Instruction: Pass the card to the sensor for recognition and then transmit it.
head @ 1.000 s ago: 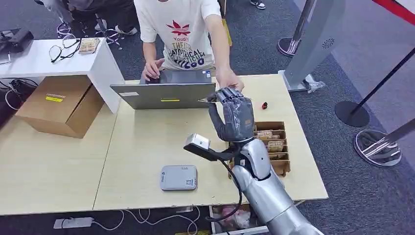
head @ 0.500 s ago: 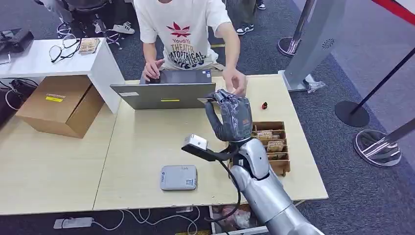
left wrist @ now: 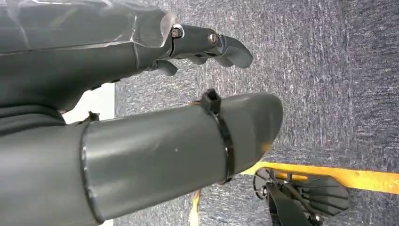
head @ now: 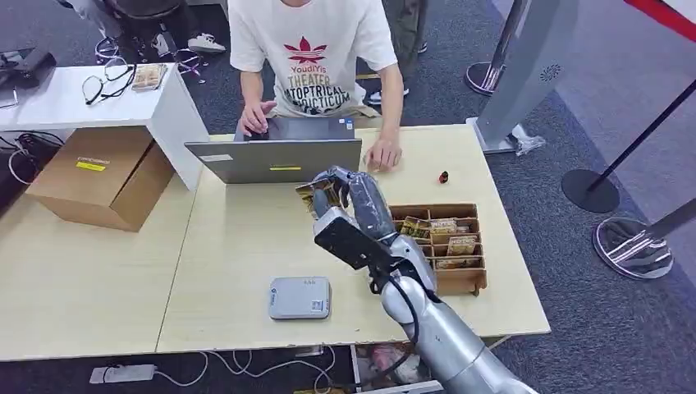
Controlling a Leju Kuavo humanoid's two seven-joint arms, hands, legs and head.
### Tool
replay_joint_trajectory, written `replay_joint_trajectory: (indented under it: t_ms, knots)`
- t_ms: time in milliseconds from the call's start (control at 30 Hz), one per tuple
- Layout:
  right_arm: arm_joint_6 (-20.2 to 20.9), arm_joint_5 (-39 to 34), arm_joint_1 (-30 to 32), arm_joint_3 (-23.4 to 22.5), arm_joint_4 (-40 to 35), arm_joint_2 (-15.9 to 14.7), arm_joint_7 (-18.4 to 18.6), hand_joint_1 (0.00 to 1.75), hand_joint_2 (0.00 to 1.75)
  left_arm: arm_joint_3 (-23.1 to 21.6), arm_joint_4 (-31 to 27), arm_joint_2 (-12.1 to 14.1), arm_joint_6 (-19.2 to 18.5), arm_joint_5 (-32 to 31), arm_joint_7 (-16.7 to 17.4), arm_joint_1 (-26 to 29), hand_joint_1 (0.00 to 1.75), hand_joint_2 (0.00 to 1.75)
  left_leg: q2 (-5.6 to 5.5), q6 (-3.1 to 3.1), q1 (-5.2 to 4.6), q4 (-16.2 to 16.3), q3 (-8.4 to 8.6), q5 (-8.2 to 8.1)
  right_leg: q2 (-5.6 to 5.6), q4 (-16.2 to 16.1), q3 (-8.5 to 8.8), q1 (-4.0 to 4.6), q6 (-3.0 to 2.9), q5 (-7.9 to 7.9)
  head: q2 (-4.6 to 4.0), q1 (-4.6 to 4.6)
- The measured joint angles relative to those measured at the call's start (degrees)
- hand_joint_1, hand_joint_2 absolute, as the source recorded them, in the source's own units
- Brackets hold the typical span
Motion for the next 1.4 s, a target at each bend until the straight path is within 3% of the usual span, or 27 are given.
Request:
replay_joint_trajectory:
  t_ms: [333, 900, 1400]
  knots:
    - [8.04, -8.52, 1.2, 2.58, -0.57, -1.09, 1.14, 1.75, 1.75, 0.0, 0.0, 0.0, -0.52, -0.74, -0.18, -0.02, 0.0, 0.0, 0.0, 0.0, 0.0, 0.0, 0.0, 0.0, 0.01, 0.0, 0.0, 0.0, 0.0, 0.0, 0.0, 0.0]
    - [11.73, -10.99, 0.35, 8.66, 10.56, -1.81, 1.09, 1.75, 1.75, 0.04, 0.0, 0.24, -1.49, -0.7, -0.28, -0.03, 0.0, 0.0, 0.0, 0.0, 0.0, 0.0, 0.0, 0.0, 0.0, 0.0, 0.01, 0.0, 0.0, 0.0, 0.0, 0.0]
    - [12.63, -12.85, -2.55, 12.24, 20.42, -1.68, -0.09, 1.75, 1.75, 0.28, 0.0, 0.48, -1.99, -1.05, -1.2, -0.03, 0.0, 0.0, 0.0, 0.0, 0.0, 0.0, -0.01, 0.0, 0.0, 0.0, 0.01, 0.0, 0.0, 0.0, 0.0, -0.02]
